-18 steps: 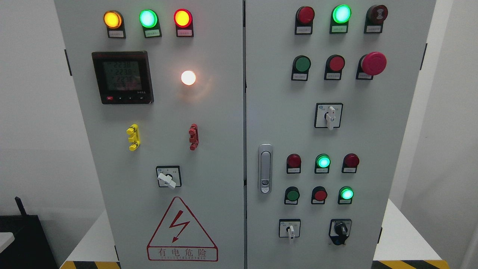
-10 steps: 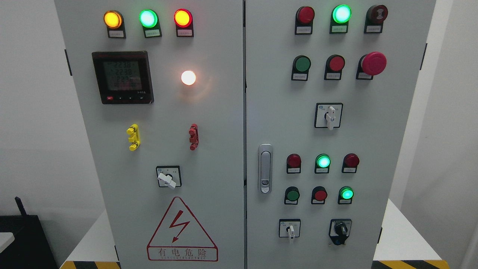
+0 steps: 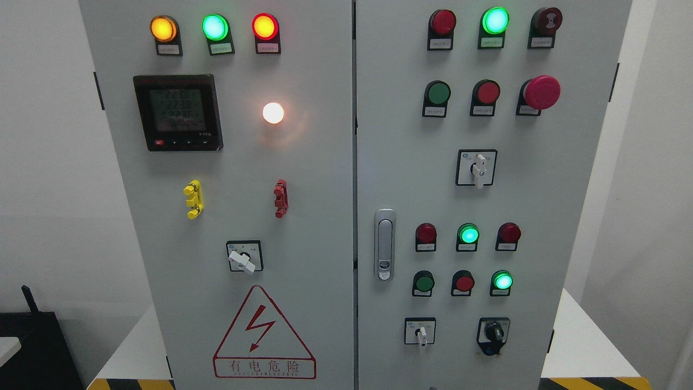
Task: Release door handle
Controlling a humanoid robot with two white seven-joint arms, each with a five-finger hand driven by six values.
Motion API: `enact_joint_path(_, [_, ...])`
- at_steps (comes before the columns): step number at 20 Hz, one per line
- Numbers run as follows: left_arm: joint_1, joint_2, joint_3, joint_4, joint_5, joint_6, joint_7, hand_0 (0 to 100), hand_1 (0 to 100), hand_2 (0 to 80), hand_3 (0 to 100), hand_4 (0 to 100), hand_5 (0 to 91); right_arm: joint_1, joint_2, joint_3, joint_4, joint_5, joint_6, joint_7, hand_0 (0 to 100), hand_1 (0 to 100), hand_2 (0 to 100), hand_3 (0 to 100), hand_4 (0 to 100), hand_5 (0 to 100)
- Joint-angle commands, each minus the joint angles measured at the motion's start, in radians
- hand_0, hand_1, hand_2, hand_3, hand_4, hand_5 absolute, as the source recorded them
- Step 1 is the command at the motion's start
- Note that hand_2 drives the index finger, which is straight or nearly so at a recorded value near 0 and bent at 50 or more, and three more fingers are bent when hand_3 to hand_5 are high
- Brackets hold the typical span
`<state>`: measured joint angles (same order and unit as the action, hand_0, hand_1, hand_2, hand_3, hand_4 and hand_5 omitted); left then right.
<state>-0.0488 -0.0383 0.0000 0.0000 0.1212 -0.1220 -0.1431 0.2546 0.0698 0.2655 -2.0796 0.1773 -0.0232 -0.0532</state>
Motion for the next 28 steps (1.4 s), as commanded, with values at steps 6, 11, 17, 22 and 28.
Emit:
enact_joint_path(6, [0.000, 0.000, 0.011, 0.017, 0.000, 0.001, 0.000, 12, 39, 0.0, 0, 0, 0.0, -0.115, 0.002, 0.023, 0.085, 0.493, -0.084, -0.160, 36, 35, 0, 68, 61, 64])
enact_joint_path(11, [0.001, 0.000, 0.011, 0.017, 0.000, 0.001, 0.000, 12, 39, 0.0, 0, 0, 0.0, -0.182, 0.007, 0.035, 0.145, 0.703, -0.086, -0.206, 34, 38, 0, 85, 81, 89])
enact_joint_path(17, [0.001, 0.000, 0.011, 0.017, 0.000, 0.001, 0.000, 12, 39, 0.0, 0, 0, 0.0, -0.250, 0.007, 0.032, 0.214, 0.884, -0.075, -0.246, 31, 37, 0, 97, 90, 96])
enact_joint_path(22, [0.000, 0.000, 0.011, 0.017, 0.000, 0.001, 0.000, 12, 39, 0.0, 0, 0, 0.0, -0.301, 0.011, 0.029, 0.240, 0.994, -0.026, -0.246, 34, 29, 0, 99, 93, 98])
enact_joint_path(28, [0.000, 0.000, 0.011, 0.017, 0.000, 0.001, 0.000, 12, 39, 0.0, 0, 0, 0.0, -0.360, 0.011, 0.029, 0.270, 1.042, 0.032, -0.244, 36, 27, 0, 100, 93, 98])
